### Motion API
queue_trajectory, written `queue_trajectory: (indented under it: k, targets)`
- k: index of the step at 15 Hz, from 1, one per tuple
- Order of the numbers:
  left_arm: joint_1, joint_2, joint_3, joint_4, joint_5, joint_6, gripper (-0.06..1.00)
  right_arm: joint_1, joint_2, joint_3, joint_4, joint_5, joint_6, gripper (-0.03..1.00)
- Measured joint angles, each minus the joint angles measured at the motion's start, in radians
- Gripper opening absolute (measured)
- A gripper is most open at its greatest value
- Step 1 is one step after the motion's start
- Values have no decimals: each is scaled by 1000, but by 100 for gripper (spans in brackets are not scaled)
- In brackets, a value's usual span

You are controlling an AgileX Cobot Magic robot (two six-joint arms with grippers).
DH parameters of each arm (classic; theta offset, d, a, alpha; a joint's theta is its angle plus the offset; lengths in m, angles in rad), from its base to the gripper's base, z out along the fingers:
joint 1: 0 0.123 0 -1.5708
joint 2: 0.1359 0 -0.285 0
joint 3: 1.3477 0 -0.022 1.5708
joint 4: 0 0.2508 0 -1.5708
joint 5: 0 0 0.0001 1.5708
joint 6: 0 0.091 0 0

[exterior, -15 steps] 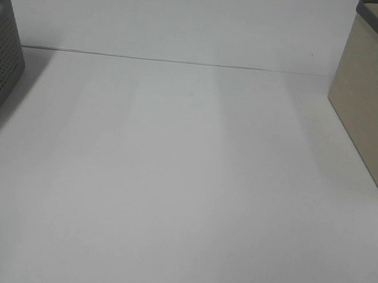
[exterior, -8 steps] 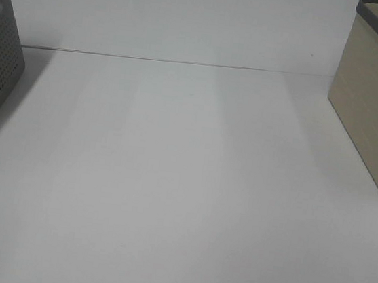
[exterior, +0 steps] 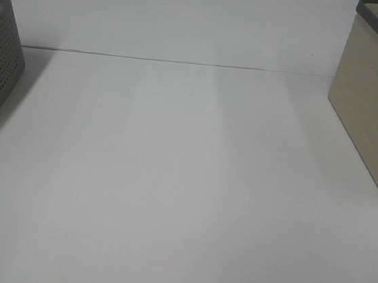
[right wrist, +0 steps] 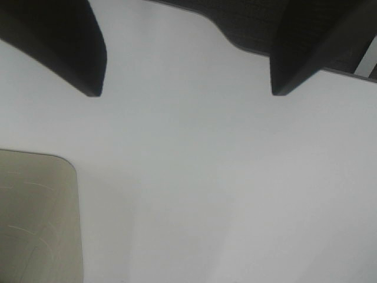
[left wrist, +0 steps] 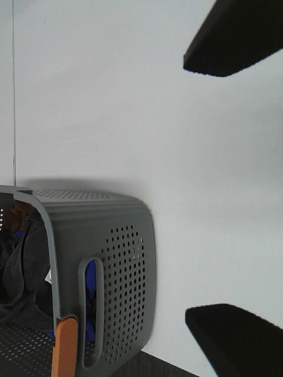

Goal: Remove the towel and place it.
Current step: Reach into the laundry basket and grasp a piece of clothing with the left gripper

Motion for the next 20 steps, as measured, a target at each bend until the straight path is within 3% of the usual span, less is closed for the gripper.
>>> queue_trajectory:
  k: [8, 11, 12, 13, 15, 19, 20]
  targets:
    - [0, 35, -3, 1, 3, 40, 99, 0, 0, 0, 0, 0, 0, 76]
    - [0, 183, -117, 2, 50, 225, 99, 0, 0, 0, 0, 0, 0, 76]
    - [0, 360, -261, 54, 73, 369, 99, 0, 0, 0, 0, 0, 0, 76]
    - [0, 452, -331, 84, 81, 449, 99, 0, 0, 0, 0, 0, 0, 76]
    - [0, 604, -445, 116, 99, 551, 99, 0, 0, 0, 0, 0, 0, 76]
    - [0, 1042, -841, 137, 132, 811, 99, 0, 0, 0, 0, 0, 0, 76]
    - [0, 1190, -952, 173, 132, 880, 99, 0, 0, 0, 0, 0, 0, 76]
